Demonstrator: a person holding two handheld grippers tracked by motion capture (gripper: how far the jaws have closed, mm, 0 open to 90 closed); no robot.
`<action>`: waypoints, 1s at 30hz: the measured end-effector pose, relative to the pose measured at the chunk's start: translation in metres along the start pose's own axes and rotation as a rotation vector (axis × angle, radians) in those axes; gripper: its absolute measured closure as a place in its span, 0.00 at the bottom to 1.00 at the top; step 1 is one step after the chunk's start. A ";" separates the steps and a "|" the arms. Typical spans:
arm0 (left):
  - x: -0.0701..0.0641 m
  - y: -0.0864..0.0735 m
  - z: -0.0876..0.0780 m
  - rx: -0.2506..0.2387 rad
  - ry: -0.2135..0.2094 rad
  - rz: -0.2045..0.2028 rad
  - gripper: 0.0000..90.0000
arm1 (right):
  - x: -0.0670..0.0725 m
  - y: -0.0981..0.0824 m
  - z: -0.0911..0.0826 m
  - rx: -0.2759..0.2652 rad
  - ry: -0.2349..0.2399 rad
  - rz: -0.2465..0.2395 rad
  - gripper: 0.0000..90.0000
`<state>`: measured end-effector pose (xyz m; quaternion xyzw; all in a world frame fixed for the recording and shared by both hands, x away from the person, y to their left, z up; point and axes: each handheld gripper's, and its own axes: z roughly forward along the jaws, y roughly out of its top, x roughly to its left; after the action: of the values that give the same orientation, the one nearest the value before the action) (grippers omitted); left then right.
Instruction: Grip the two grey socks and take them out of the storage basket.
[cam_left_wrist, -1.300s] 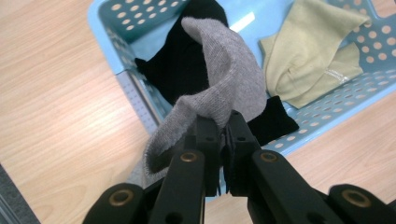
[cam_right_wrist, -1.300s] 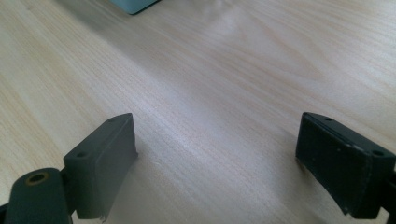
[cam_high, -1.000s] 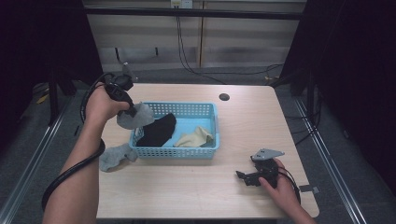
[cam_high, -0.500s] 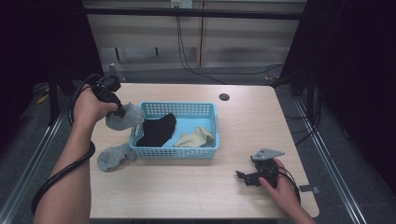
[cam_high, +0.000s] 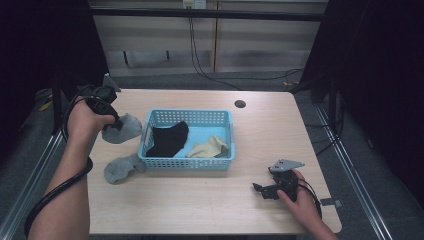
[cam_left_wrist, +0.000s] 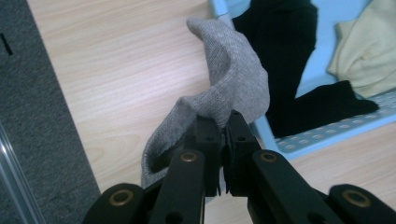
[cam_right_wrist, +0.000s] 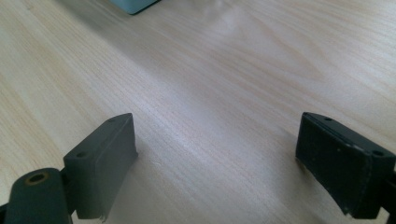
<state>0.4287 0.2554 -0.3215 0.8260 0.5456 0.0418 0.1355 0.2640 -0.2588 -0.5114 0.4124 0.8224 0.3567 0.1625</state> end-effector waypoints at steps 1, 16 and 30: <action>0.002 -0.001 0.001 0.002 0.003 -0.002 0.96 | 0.000 0.000 0.000 0.000 0.000 0.000 0.13; 0.016 -0.019 0.034 0.004 0.017 -0.041 0.95 | 0.000 0.000 0.000 0.001 0.000 0.002 0.13; 0.016 -0.028 0.068 0.004 0.012 -0.048 0.94 | 0.000 0.000 0.000 0.002 0.001 -0.001 0.13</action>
<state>0.4246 0.2685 -0.3955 0.8126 0.5662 0.0423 0.1314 0.2639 -0.2590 -0.5114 0.4119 0.8231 0.3558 0.1619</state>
